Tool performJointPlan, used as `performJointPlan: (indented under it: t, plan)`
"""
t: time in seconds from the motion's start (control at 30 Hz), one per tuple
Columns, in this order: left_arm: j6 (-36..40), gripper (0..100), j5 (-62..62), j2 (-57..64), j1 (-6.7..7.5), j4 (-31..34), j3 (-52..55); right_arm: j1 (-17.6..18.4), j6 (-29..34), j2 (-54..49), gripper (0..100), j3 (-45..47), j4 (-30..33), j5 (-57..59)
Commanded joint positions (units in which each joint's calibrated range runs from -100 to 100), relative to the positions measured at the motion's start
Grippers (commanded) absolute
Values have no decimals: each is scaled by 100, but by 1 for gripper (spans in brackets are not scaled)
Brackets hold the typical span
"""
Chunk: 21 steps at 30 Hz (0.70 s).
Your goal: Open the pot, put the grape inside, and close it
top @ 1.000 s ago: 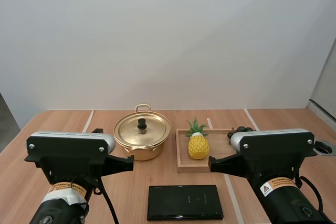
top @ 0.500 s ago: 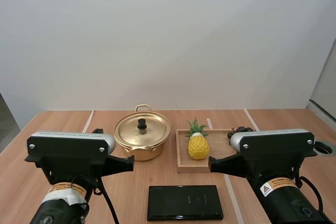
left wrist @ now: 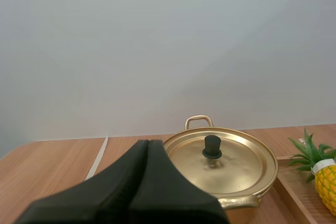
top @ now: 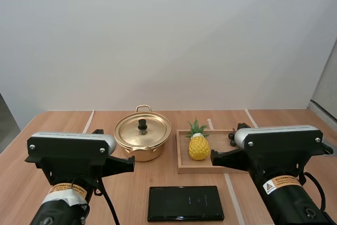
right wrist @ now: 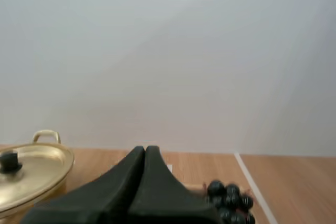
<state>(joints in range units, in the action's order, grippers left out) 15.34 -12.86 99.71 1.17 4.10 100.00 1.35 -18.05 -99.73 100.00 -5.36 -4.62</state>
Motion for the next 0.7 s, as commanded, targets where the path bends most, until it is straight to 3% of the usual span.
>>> performJointPlan:
  t: [0.0,0.07,0.23,0.33,0.4,0.5,0.6,0.67]
  plan:
    - [55,0,560,29,23,89,0,6,-26,-27,0,0,10,-2036]
    - [55,0,1183,29,23,89,0,6,-26,-27,0,0,10,-3313]
    - [20,0,5137,29,23,89,0,6,-60,-27,0,0,38,-5961]
    - [-183,0,7335,29,23,89,0,6,-671,-27,0,0,345,-6876]
    - [-477,0,8201,29,23,89,0,6,-1246,-27,0,0,536,-6854]
    - [-1112,0,8116,29,23,89,-406,6,-1471,-27,0,-418,573,-6464]
    - [-1420,0,7089,29,23,89,-1038,6,-1471,-27,0,-1270,256,-4713]
    - [-1369,0,5634,-35,23,32,-1667,6,-1478,-27,0,-1980,-207,-2992]
